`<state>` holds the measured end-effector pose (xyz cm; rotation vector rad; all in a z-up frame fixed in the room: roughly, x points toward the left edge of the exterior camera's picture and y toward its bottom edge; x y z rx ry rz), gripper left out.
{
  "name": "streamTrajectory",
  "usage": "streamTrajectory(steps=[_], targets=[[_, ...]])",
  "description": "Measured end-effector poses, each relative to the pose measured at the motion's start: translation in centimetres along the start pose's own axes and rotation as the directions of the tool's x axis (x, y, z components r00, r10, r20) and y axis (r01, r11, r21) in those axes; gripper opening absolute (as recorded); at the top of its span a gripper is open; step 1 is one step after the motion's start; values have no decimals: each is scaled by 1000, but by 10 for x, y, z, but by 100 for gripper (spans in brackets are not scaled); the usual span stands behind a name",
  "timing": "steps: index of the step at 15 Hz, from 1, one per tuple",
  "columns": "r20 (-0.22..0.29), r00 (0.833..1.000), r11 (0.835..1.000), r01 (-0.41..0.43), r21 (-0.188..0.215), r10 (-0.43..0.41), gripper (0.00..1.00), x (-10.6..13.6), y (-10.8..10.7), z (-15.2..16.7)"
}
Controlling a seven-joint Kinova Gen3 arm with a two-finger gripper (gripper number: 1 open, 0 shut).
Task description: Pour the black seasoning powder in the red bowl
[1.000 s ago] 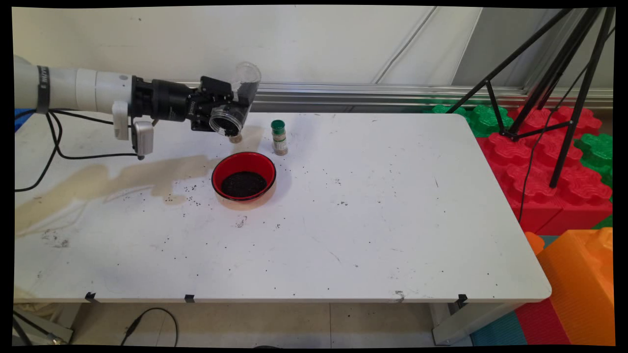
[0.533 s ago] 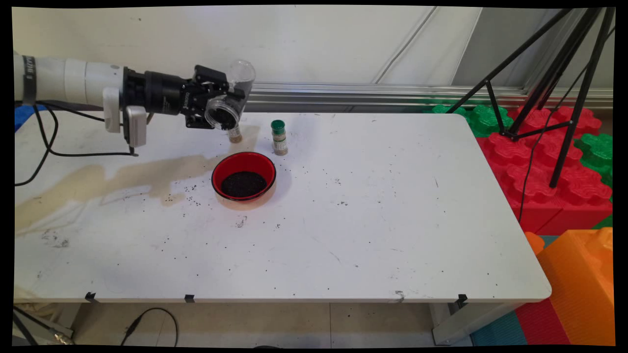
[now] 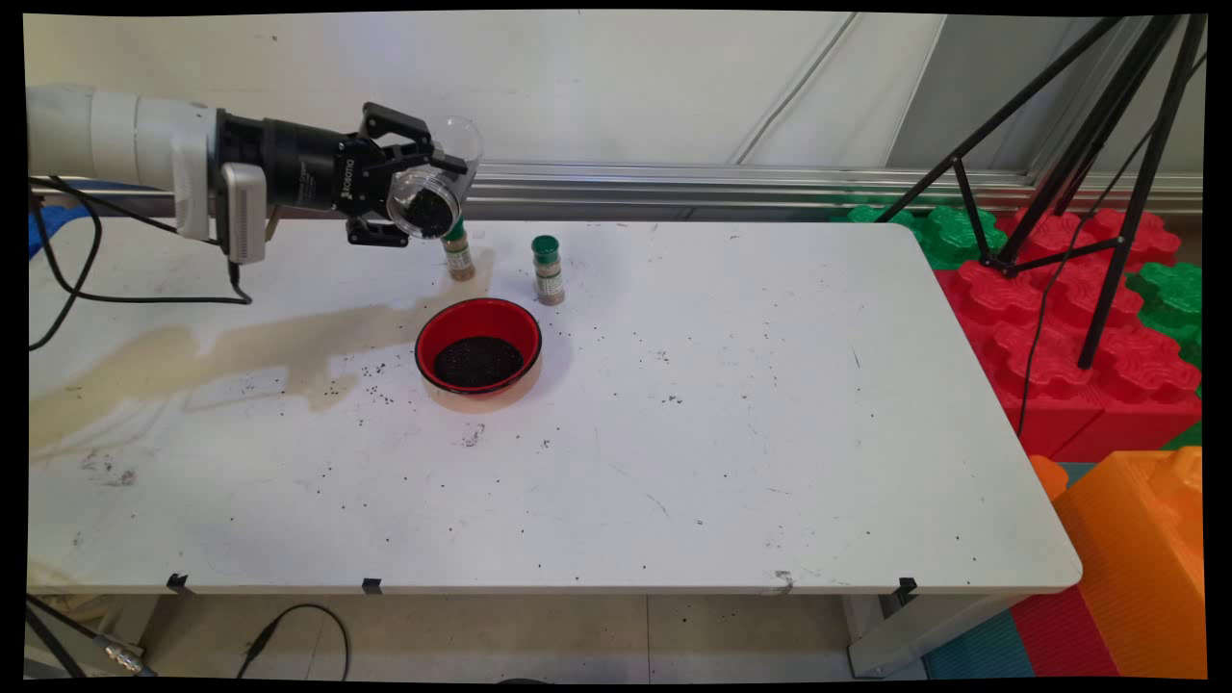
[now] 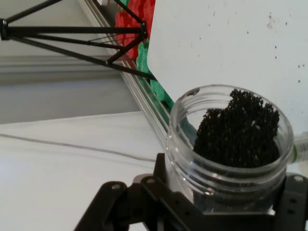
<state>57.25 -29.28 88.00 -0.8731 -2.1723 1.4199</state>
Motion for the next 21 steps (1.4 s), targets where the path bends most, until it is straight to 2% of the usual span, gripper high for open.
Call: streamTrajectory(steps=[3, 7, 12, 19, 21], targets=[[2, 998, 998, 63, -8, -63, 0, 4, -6, -6], [3, 987, 987, 159, -20, -159, 0, 10, -15, -13], [-2, 949, 948, 314, -46, -314, 0, 20, -27, -21], [-10, 851, 848, 522, -93, -525, 0, 34, -41, -29], [-16, 805, 801, 588, -111, -593, 0, 38, -46, -31]])
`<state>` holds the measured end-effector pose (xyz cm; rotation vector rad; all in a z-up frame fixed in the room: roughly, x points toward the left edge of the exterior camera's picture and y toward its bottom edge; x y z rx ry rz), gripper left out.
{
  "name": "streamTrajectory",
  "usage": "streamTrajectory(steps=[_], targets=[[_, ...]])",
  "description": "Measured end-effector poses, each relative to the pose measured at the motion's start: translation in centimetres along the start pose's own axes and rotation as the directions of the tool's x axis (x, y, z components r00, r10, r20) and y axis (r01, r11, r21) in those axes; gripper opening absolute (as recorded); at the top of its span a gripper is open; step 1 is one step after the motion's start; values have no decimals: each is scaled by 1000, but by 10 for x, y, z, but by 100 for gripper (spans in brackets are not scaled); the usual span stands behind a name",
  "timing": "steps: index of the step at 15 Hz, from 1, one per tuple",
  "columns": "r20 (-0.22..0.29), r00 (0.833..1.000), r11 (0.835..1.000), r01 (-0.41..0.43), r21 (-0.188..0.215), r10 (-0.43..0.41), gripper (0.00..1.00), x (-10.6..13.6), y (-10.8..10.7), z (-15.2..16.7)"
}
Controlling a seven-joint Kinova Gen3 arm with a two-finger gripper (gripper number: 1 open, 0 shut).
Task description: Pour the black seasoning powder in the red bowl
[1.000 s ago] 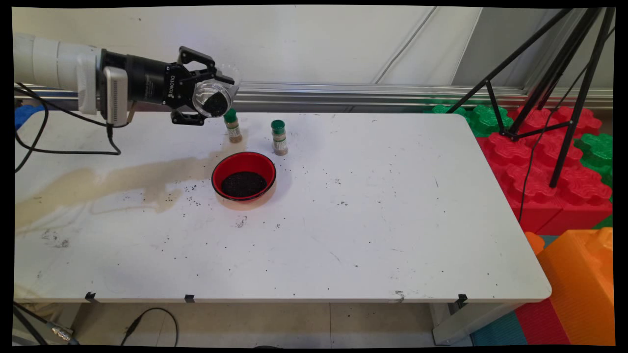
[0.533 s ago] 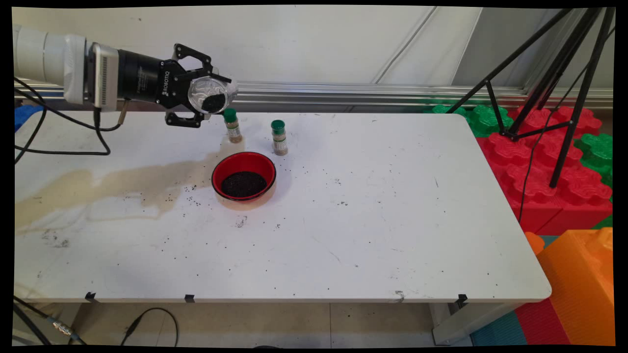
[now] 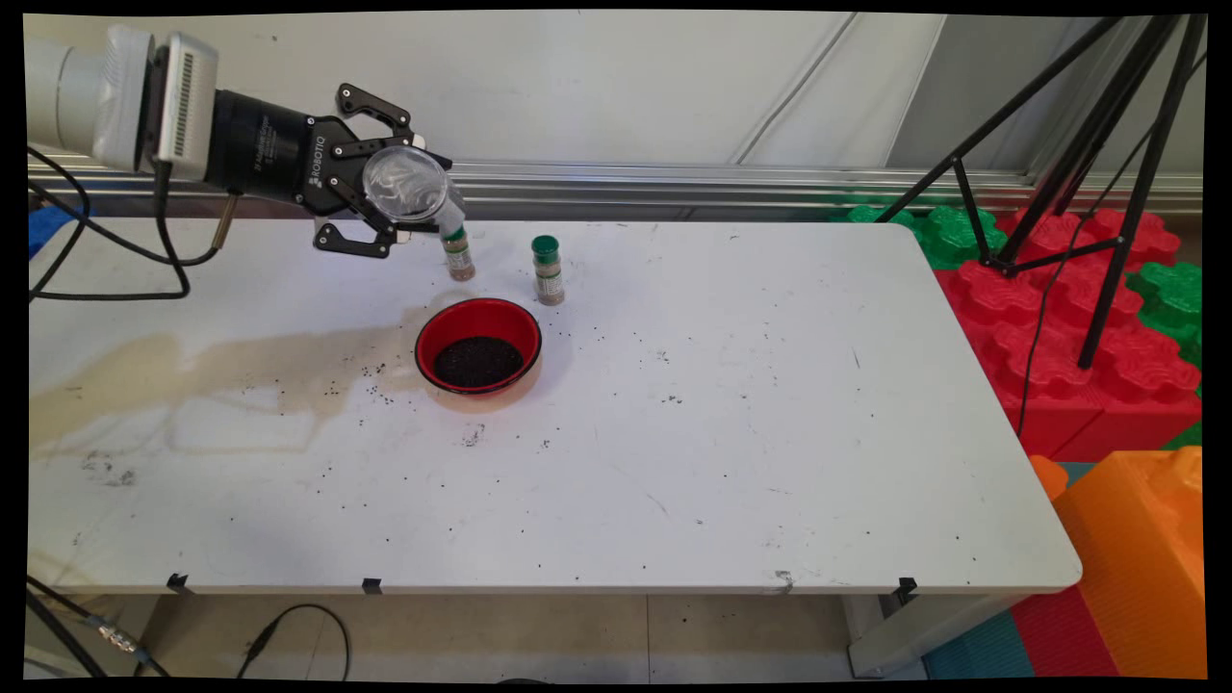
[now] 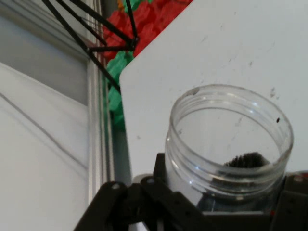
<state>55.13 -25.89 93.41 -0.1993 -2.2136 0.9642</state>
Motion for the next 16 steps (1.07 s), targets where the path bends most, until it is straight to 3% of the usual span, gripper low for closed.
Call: streamTrajectory(steps=[3, 7, 13, 16], targets=[[-16, 993, 993, 113, -22, -113, 0, 6, -2, -2], [-33, 970, 970, 237, -57, -240, 0, 13, -2, -4], [-54, 896, 891, 428, -150, -440, 0, 17, 7, -8], [-65, 861, 853, 484, -196, -504, 0, 16, 16, -9]])
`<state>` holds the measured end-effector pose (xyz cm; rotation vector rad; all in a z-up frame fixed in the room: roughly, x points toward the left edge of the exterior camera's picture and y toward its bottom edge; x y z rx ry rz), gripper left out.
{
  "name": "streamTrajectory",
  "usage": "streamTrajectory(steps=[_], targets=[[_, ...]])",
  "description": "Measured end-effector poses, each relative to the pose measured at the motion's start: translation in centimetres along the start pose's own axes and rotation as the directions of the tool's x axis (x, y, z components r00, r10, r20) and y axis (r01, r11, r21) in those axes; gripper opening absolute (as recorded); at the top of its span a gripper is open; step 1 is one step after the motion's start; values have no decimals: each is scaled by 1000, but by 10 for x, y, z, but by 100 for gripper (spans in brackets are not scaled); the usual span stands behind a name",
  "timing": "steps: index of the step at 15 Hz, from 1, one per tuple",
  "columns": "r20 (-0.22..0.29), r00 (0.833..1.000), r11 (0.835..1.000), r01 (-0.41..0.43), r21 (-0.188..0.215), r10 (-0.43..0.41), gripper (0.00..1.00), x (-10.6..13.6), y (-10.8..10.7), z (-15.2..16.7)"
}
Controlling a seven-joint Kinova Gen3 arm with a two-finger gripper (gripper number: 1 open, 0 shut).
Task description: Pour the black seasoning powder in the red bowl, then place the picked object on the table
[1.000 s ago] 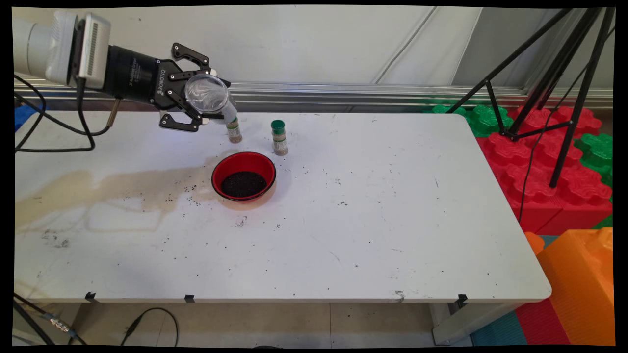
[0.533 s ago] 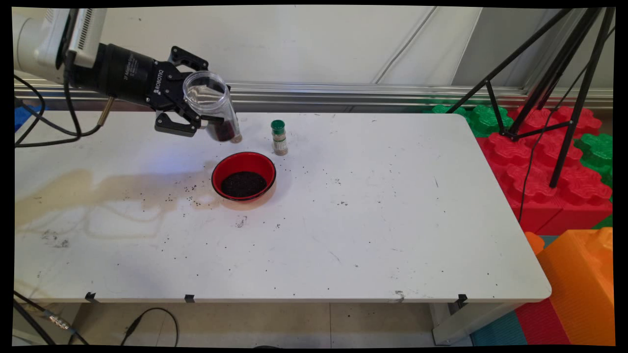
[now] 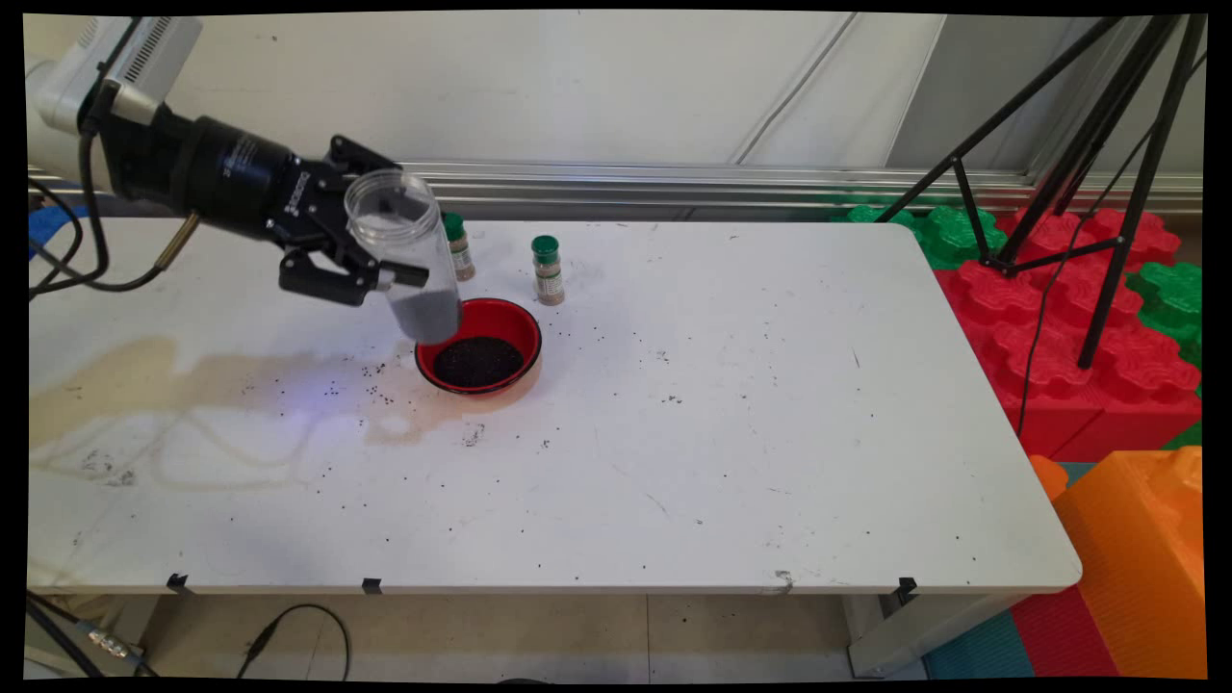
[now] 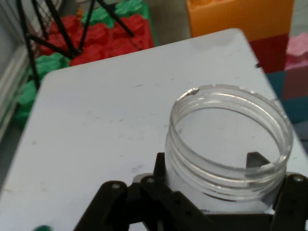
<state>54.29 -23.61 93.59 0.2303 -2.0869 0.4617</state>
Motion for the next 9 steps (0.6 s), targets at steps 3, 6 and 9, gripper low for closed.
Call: streamTrajectory(steps=[3, 6, 9], targets=[[-24, 997, 996, 72, -55, -73, 0, -9, 10, 2], [-33, 993, 989, 110, -101, -114, 0, -25, 22, 7], [-34, 990, 982, 132, -138, -138, 0, -44, 33, 15]])
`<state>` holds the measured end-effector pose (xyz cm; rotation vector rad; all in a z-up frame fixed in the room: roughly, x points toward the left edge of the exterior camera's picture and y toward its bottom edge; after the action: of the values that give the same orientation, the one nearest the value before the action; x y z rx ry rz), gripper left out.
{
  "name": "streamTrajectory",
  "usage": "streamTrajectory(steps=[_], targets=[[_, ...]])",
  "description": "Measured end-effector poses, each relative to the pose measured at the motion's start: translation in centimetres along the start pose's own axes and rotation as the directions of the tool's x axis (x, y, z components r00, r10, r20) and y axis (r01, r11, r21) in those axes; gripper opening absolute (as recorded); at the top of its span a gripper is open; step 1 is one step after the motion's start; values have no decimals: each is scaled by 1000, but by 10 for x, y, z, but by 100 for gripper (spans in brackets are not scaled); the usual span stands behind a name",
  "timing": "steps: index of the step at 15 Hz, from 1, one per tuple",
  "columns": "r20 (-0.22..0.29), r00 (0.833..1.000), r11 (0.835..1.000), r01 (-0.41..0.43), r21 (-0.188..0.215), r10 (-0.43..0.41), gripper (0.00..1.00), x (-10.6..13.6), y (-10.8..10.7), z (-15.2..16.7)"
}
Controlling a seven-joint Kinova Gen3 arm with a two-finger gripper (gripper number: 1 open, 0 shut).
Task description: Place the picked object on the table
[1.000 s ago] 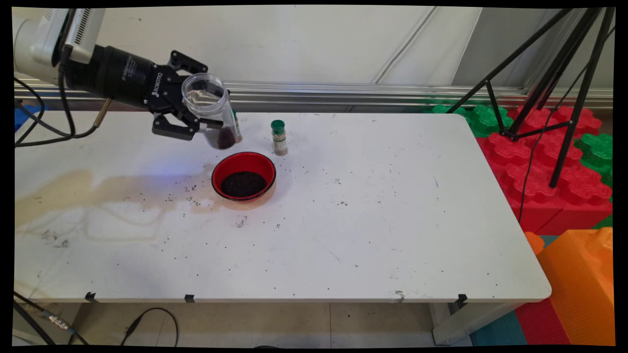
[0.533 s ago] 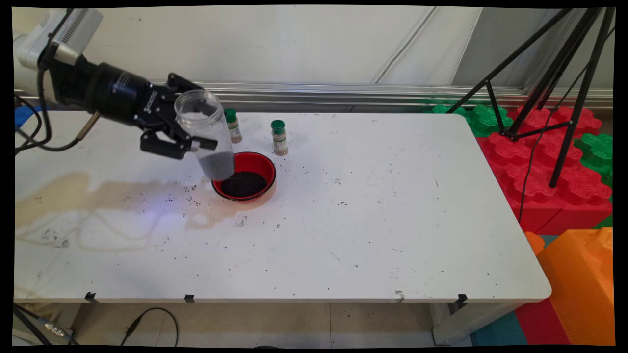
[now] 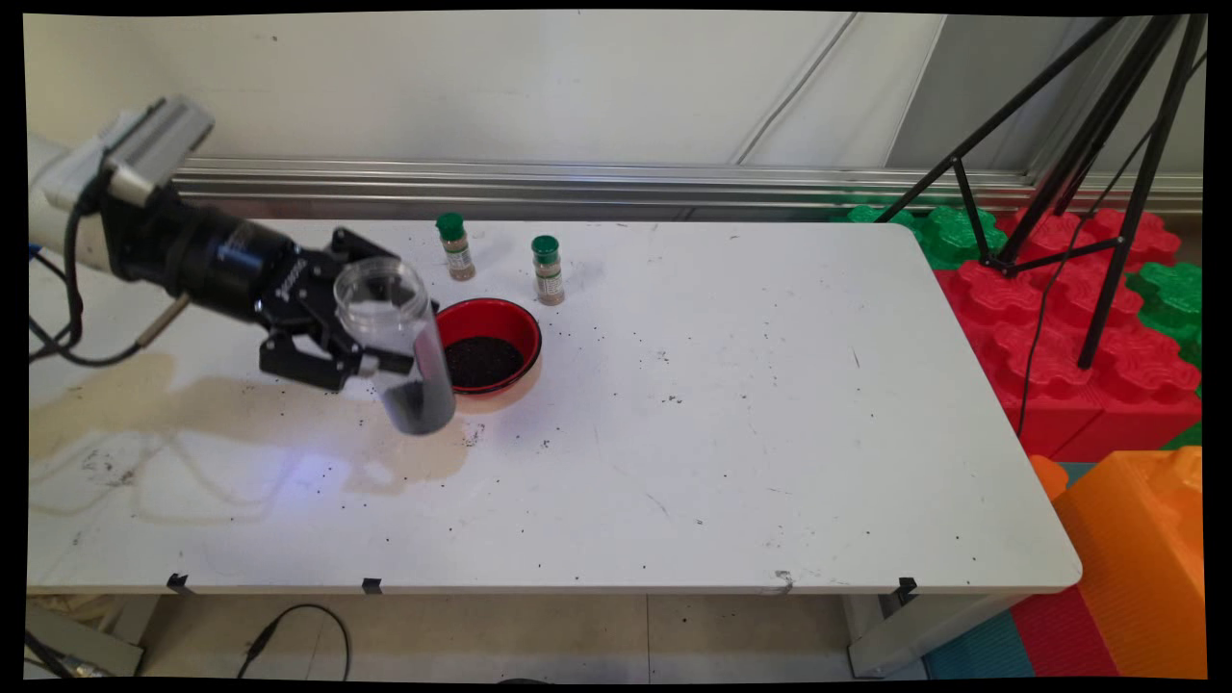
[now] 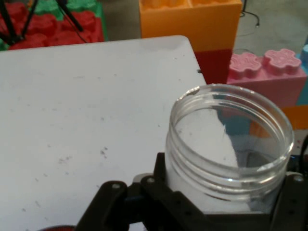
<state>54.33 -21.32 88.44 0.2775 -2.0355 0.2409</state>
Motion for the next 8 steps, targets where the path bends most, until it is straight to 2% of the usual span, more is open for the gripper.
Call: streamTrajectory(steps=[3, 8], targets=[[-2, 1000, 1000, 14, -27, -14, 0, -22, 5, 10], [-2, 999, 998, 34, -49, -34, 0, -54, 9, 26]])
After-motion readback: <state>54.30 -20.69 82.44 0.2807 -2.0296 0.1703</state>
